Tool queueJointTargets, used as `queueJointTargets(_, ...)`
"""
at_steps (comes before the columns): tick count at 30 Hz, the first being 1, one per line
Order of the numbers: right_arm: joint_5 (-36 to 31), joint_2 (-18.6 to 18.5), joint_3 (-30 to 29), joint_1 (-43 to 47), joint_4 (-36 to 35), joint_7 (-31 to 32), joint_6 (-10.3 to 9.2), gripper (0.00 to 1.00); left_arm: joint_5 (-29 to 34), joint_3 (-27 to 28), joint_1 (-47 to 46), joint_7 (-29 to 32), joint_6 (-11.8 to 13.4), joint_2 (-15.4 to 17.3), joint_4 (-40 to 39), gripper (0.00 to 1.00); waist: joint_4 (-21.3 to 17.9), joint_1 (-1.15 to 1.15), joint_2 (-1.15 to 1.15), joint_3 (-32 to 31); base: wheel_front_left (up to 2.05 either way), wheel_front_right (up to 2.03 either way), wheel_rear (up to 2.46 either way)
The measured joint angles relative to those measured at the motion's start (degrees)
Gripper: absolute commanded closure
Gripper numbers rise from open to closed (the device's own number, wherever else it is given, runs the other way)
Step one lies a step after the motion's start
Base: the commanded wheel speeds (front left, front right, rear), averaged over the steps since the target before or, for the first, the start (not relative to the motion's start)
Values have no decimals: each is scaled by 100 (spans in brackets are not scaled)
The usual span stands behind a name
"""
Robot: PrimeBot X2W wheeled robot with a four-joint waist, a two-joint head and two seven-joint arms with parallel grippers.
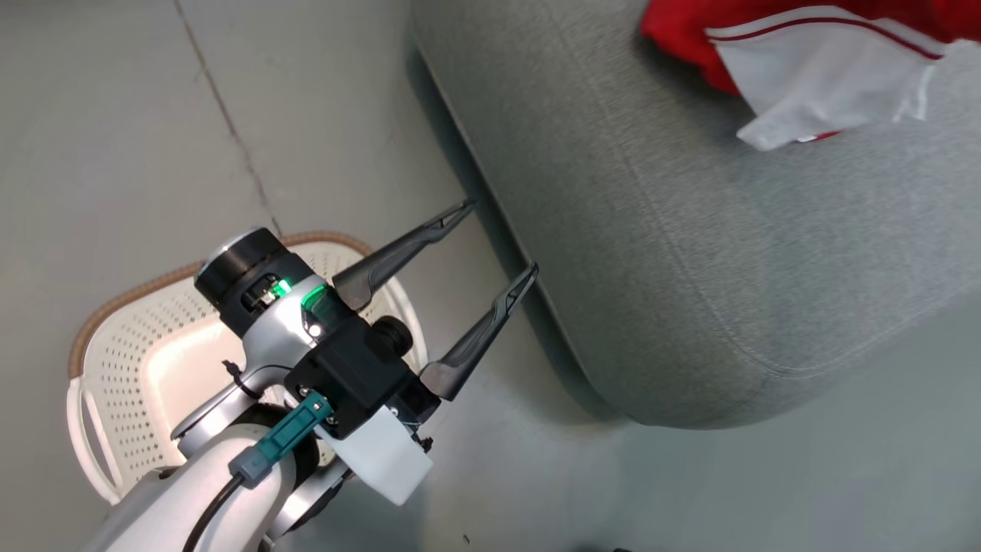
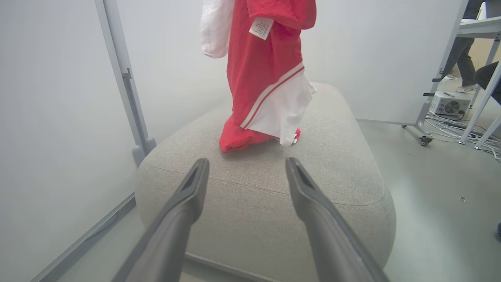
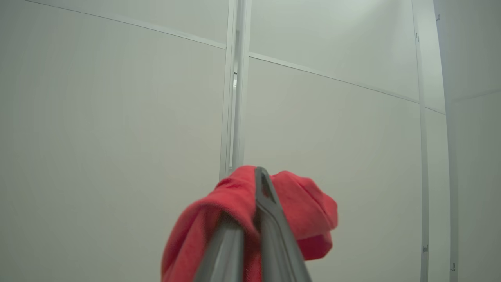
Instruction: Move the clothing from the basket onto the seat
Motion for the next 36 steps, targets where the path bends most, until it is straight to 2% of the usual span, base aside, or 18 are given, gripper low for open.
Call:
queueJointTargets(5,9,-243,87,-185,673,-4,1,100,57,14,-170,22,-8,33,-66,0,185,0,0,369,0,0,0)
queueJointTargets(9,125,-276,40,85,1101,-7,1,100,91,0,-274,102,-10,67,-120,0,296,0,0,663,0,0,0)
queueJointTargets(13,208,-98,-131,714,1349,-7,1,100,120,-36,-367,172,-29,93,-163,0,386,0,0,947,0,0,0)
queueJointTargets(20,310,506,-322,1762,1733,-7,1,100,138,-144,-481,248,-59,112,-181,0,495,0,0,1200,0,0,0)
queueJointTargets(24,424,724,-380,2023,1846,-7,1,100,135,-189,-492,256,-76,107,-157,0,491,0,0,1198,0,0,0)
queueJointTargets(27,424,757,-523,2062,1730,-8,1,100,116,-193,-492,246,-76,125,-97,0,465,0,0,1112,0,0,0)
queueJointTargets(28,399,753,-553,2078,1692,-15,1,80,98,-196,-491,237,-76,121,-69,0,458,0,0,1065,0,0,0)
queueJointTargets(29,367,758,-588,2133,1657,-16,1,23,83,-201,-487,211,-76,119,-42,0,454,0,0,1009,0,0,0)
queueJointTargets(30,285,767,-615,2220,1603,-16,1,0,78,-207,-476,163,-74,116,-4,0,451,0,0,942,0,0,0)
queueJointTargets(36,-22,834,-792,2830,1243,-19,1,0,-70,-266,-224,-159,27,-48,225,0,465,0,0,406,0,0,0)
